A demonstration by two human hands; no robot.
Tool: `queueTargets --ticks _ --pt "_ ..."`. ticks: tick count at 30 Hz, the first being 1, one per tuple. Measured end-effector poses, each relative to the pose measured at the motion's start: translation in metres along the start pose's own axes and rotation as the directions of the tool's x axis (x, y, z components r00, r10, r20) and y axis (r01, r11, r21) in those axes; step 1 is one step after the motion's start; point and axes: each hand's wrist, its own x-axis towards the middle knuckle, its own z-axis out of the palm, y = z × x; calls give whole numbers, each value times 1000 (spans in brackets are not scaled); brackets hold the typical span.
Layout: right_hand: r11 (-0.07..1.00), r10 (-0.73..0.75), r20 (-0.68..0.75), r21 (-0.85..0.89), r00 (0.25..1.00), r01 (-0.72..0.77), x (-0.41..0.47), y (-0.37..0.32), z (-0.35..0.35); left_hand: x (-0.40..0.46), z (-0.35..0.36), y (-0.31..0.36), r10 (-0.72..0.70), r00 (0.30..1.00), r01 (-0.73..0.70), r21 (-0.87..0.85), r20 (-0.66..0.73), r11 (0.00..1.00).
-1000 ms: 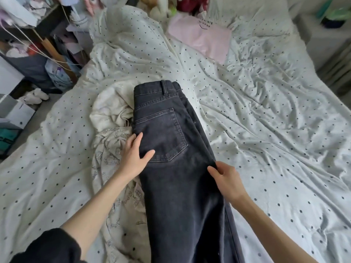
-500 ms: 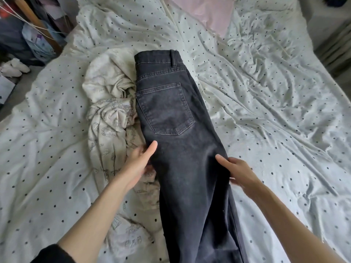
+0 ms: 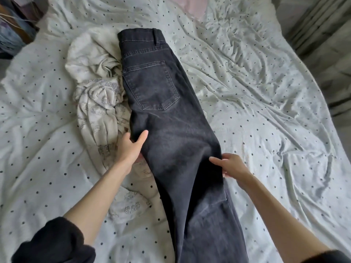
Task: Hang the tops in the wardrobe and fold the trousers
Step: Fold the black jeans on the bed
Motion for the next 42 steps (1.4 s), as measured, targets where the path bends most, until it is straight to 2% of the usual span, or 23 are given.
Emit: queueTargets --ticks 4,7,13,15,17,20,23,27,30,33,36,38,40,42 --pt "999 43 77 -19 996 -41 -24 35 3 -43 6 -29 -37 999 41 -96 36 995" --pt "999 10 157 -47 988 -3 -43 48 3 -77 16 -42 24 999 -15 -179 48 984" --pt "966 -85 -52 -247 995 70 -51 61 -11 -138 34 -67 -21 990 48 -197 137 979" --pt "955 -157 -27 -259 987 145 -54 75 -19 -151 40 -78 -30 993 49 -173 111 984" --pt "945 -175 59 -269 983 185 -59 97 -24 -166 49 -93 -54 998 57 -127 33 990" --pt "959 -137 144 -227 980 168 -64 142 -27 -188 63 -124 -40 994 35 -42 -102 998" --pt "968 -153 113 -180 982 172 -67 176 -26 -203 69 -148 -76 979 77 2 -187 997" --pt "970 -172 98 -154 980 186 -74 206 -24 -229 77 -177 -104 980 122 101 -172 987" --pt "967 -164 109 -177 980 181 -87 226 -25 -249 79 -201 -161 970 175 66 -183 982" --pt "987 -86 167 -122 982 107 -100 261 -23 -269 82 -216 -179 960 193 46 -214 980" --pt "1000 1 186 -20 983 3 -119 304 -18 -295 86 -230 -120 969 138 73 -214 988" --pt "1000 -2 177 10 984 0 -129 323 -16 -310 89 -245 -102 976 120 84 -193 989" --pt "999 -26 188 28 982 21 -141 337 -13 -329 90 -262 -134 980 139 21 -145 990" --pt "999 -47 211 29 976 42 -151 346 -11 -344 90 -278 -141 989 140 -25 -48 990"
